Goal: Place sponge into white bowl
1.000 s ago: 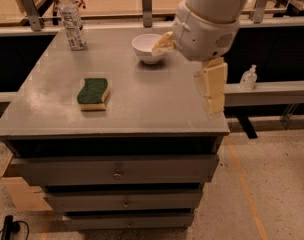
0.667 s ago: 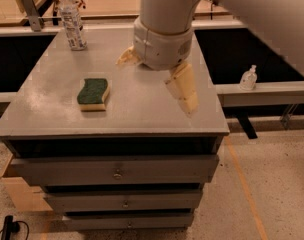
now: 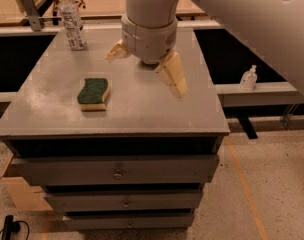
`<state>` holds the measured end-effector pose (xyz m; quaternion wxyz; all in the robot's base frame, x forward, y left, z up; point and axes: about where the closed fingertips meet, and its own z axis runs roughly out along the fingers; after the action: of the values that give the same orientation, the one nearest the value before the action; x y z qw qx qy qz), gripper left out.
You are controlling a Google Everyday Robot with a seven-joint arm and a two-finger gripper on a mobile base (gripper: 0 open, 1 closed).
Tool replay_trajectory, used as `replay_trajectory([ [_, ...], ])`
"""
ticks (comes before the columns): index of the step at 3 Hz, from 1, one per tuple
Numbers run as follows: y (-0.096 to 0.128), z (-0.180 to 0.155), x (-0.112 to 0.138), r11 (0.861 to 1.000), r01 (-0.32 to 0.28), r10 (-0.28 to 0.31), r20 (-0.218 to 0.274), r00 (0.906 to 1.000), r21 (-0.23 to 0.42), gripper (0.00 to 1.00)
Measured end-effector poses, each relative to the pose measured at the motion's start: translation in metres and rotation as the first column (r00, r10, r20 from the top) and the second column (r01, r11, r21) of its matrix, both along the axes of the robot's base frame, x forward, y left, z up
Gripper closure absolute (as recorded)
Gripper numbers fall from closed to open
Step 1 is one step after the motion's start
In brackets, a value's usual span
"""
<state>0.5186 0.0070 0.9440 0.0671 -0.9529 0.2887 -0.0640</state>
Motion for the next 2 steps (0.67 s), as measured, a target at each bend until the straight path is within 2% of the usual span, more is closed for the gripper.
replay_trajectory([
  [1, 0.032, -0.004, 0.063, 0.986, -0.168, 0.167, 0.035, 0.9853, 0.007, 0.00],
  [2, 0.060, -0.018, 0.086, 0.955, -0.293, 0.292, 0.024, 0.9561, 0.043, 0.00],
])
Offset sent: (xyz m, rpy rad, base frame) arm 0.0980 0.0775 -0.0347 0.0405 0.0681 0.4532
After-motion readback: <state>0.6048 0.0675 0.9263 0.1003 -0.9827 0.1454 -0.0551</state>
